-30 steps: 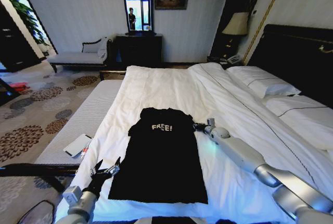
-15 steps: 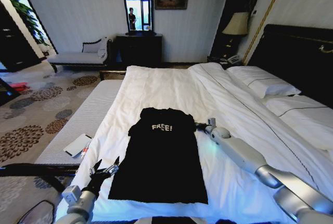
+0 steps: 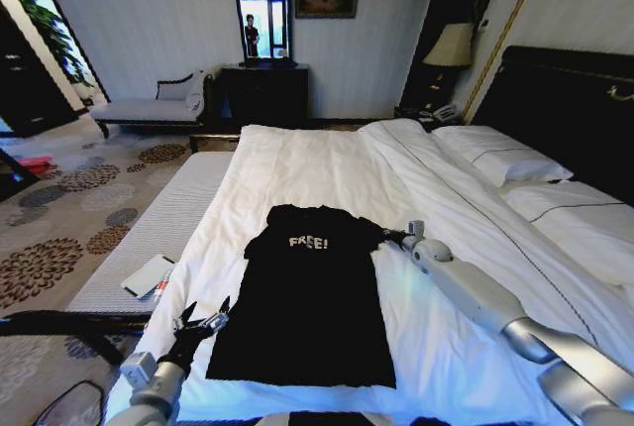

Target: Fold the clothes on the bed.

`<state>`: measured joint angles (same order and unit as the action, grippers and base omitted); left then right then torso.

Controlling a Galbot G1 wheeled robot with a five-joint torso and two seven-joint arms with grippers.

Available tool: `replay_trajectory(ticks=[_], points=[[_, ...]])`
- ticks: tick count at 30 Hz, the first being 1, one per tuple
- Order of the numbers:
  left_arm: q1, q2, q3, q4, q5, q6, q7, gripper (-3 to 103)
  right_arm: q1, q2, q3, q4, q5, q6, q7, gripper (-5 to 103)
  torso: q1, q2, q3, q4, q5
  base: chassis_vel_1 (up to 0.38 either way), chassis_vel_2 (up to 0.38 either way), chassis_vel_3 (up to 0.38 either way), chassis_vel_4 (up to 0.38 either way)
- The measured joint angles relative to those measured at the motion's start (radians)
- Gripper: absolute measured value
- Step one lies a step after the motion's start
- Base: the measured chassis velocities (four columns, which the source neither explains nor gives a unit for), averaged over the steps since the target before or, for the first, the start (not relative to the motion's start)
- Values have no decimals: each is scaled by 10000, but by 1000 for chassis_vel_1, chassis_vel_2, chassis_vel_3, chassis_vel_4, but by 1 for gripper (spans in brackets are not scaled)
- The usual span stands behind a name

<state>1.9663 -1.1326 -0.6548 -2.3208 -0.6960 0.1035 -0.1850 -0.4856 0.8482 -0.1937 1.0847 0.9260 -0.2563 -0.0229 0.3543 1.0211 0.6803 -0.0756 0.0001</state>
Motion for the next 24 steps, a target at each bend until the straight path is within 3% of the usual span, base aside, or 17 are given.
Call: replay_trajectory(ticks=[12,24], points=[[30,-21,0,-47,6,-18,18,100,272,71,-138,-321,-106,153,-8,0,1,0,0,2,-2,0,0,0,0],[54,-40,37,-33,7,-30,38,100,-43,-39,-52,1709,289,-229,253,0,0,0,0,1,-2,0,0,0,0]])
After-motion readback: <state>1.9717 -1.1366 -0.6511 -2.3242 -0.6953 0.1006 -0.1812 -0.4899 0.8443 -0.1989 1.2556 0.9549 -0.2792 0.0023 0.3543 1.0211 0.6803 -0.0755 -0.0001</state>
